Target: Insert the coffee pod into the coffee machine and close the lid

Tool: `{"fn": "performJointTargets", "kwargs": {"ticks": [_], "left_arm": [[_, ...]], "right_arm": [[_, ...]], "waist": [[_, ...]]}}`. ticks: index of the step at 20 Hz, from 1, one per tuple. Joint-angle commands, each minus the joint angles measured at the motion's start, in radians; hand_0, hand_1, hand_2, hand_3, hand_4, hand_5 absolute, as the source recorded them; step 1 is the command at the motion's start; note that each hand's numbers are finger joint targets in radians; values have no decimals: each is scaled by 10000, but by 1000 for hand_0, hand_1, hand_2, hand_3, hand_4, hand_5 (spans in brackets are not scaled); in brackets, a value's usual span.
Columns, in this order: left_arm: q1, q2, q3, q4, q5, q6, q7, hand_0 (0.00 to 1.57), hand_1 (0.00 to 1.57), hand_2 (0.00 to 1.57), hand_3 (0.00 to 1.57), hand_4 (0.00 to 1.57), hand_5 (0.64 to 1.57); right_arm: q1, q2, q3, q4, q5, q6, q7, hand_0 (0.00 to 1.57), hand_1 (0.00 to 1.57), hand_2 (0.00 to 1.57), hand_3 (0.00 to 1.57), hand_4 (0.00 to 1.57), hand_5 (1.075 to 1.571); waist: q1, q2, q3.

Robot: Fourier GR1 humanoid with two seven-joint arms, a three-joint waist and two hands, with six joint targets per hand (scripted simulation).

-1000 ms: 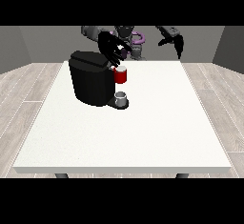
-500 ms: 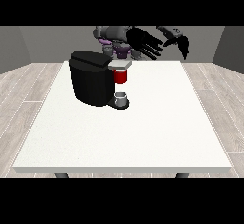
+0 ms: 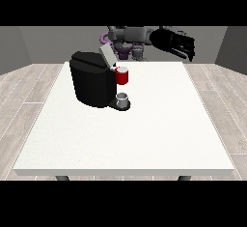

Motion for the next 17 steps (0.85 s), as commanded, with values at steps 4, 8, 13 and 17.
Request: {"fn": "performJointTargets", "kwargs": {"ticks": [4, 8, 13, 17], "left_arm": [[437, -462, -573, -767, -128, 142, 316, 0, 0, 0, 0, 322, 1571], [431, -2, -152, -562, 115, -124, 341, 0, 0, 0, 0, 246, 1571], [1056, -11, 297, 291, 32, 325, -181, 0, 0, 0, 0, 266, 1571], [1733, 77, 490, 600, 46, 382, -497, 0, 0, 0, 0, 266, 1571]], "right_arm": [[-373, 223, -243, 1080, -130, -77, -869, 0, 0, 0, 0, 0, 1571], [-220, 606, -116, 1161, -211, -30, -1544, 0, 0, 0, 0, 0, 1571], [329, 2024, 834, 518, -286, 339, -1948, 0, 0, 0, 0, 219, 1571], [1471, 2540, 1394, 270, -789, 69, -2661, 0, 0, 0, 0, 259, 1571]], "waist": [[138, -235, -11], [-318, -205, -12], [-1547, -1170, -17], [-1973, -1674, -15]]}}
